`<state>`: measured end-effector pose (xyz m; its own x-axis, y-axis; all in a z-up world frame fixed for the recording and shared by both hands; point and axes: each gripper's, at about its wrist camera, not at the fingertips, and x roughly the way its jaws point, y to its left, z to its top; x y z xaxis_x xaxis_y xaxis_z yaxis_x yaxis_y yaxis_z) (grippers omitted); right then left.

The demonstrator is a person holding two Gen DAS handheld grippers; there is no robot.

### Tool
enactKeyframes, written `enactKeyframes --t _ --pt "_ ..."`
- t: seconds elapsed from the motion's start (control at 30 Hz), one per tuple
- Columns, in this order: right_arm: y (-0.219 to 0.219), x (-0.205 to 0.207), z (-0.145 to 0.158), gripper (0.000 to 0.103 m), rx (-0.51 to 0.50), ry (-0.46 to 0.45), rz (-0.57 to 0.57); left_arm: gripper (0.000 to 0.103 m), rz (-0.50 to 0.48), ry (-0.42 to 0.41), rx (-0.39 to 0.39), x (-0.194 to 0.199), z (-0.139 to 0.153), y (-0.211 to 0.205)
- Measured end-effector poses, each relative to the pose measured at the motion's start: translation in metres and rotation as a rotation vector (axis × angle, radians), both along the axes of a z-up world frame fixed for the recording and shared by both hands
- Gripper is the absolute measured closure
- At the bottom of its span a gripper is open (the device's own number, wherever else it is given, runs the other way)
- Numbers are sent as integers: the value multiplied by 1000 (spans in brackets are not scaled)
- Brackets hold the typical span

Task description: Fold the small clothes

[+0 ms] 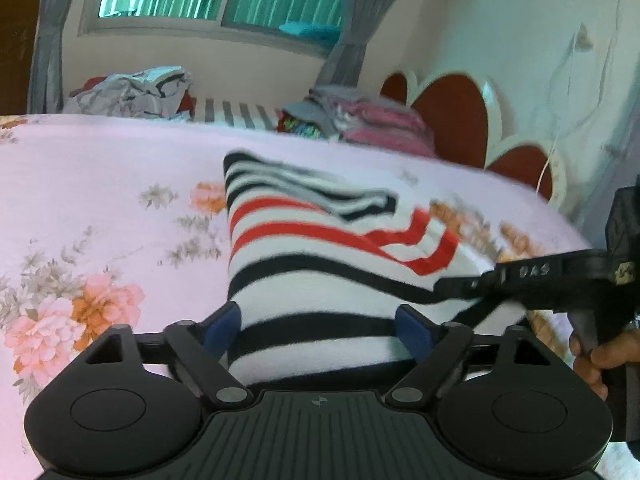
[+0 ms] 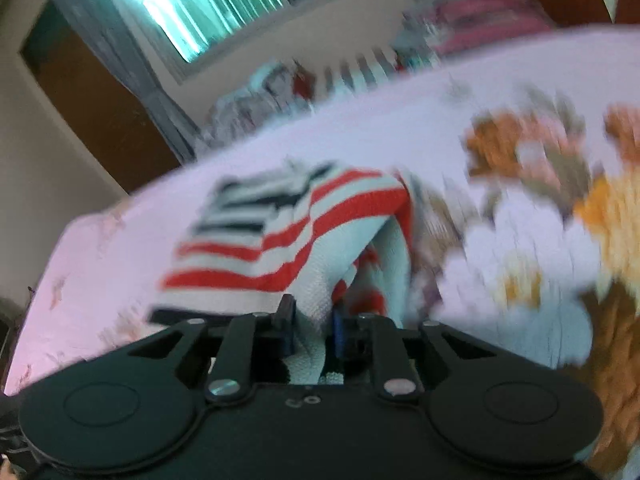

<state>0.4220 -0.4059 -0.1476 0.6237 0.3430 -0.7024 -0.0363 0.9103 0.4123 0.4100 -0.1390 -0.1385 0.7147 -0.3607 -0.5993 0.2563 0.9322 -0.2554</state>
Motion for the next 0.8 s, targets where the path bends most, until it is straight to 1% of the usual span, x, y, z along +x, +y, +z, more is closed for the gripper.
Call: enactKeyframes --t 0.03,0.07,0.1,0.13,0.17,0.2,0.23,0.27,0.3,0.33,0.37,0.4,0.43,0.47,0.5,0.53,0.57,0.63,0.67,0.7,0.73,0.77,0.8 --pt "-1 -1 -5 83 19 0 -10 18 0 4 20 0 -3 -1" --pt "-3 -2 -4 82 40 -3 -23 18 4 15 23 1 -5 0" --pt "-5 -3 -1 80 53 -1 -34 18 14 39 7 2 -7 3" --pt "-6 -6 3 76 54 -1 -35 18 24 64 -19 4 -9 6" --pt "-7 -10 7 76 52 2 -35 18 35 86 -45 5 -12 9" --pt "-10 -15 10 73 62 7 -34 18 42 99 -60 6 -13 10" --pt "-12 -23 13 64 79 9 -34 18 44 100 -61 5 -14 9" --pt "-13 -31 15 58 87 9 -30 18 42 96 -56 5 -14 8" --pt "-14 -41 18 49 87 10 -23 18 39 95 -52 5 -15 7" --pt "-12 -46 20 49 84 10 -17 18 40 95 -48 4 -16 6" --pt "-11 -54 22 50 82 13 -9 18 40 95 -49 5 -16 6" --pt "-10 -59 23 53 79 17 -4 18 40 98 -52 5 -16 6" --pt "-8 -63 23 60 72 23 1 18 40 100 -55 5 -16 6" --pt "-6 -66 22 63 58 31 7 18 40 102 -56 5 -16 6" --pt "-4 -70 21 71 33 34 8 18 40 103 -56 5 -16 6" --pt "-3 -71 20 82 12 33 9 18 38 103 -57 5 -16 6" --pt "-3 -72 19 83 3 31 0 18 35 105 -59 5 -16 5" --pt "-7 -75 19 92 -14 21 -38 18 23 102 -54 4 -16 3" --pt "-8 -75 18 91 -41 21 -60 18 17 102 -52 4 -16 2" --pt "-10 -73 12 94 -69 41 -73 18 15 106 -45 4 -17 0" --pt "-13 -71 2 96 -73 79 -82 18 8 118 -46 4 -19 -1" --pt "-19 -72 -5 96 -39 99 -92 18 0 132 -52 5 -22 -1" --pt "-21 -73 -4 96 -26 98 -91 18 -2 141 -57 4 -24 -1"
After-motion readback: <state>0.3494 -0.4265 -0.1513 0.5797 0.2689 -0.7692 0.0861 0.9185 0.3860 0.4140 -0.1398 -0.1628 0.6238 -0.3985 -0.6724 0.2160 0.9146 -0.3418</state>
